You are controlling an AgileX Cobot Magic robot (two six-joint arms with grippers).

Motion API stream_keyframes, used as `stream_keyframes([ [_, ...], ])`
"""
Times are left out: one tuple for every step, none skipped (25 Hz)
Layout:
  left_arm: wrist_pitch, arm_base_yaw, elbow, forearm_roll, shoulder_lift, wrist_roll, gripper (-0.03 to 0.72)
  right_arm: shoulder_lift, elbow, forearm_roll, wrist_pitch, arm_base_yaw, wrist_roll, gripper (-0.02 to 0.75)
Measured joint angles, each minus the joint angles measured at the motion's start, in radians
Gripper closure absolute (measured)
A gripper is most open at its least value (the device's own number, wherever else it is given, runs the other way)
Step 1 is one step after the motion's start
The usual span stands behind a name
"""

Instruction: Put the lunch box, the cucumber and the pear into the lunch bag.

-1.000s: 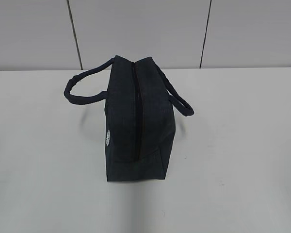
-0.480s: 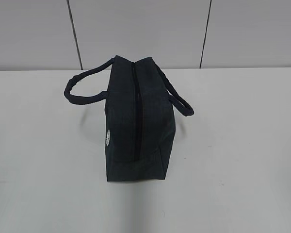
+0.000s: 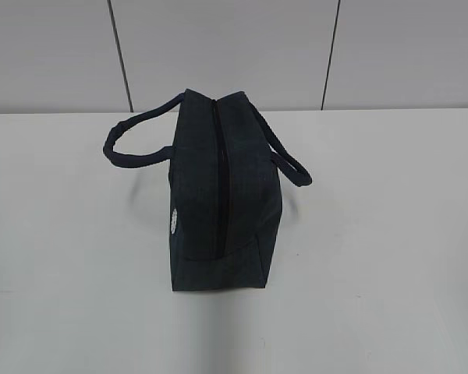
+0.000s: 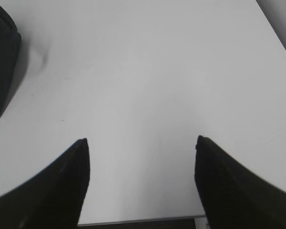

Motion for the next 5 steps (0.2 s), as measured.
stream_keyframes([
  [0.0, 0.0, 0.0, 0.0, 0.0, 0.0, 0.265, 0.0, 0.0, -0.001, 0.0, 0.0, 0.0, 0.227],
  [0.0, 0.0, 0.0, 0.0, 0.0, 0.0, 0.265, 0.0, 0.0, -0.002, 0.0, 0.0, 0.0, 0.227],
  [0.0, 0.0, 0.0, 0.0, 0.0, 0.0, 0.265, 0.0, 0.0, -0.002, 0.0, 0.0, 0.0, 0.227],
  [0.0, 0.0, 0.0, 0.0, 0.0, 0.0, 0.265, 0.0, 0.0, -0.002, 0.0, 0.0, 0.0, 0.227],
  [0.0, 0.0, 0.0, 0.0, 0.0, 0.0, 0.265, 0.0, 0.0, -0.002, 0.0, 0.0, 0.0, 0.226],
])
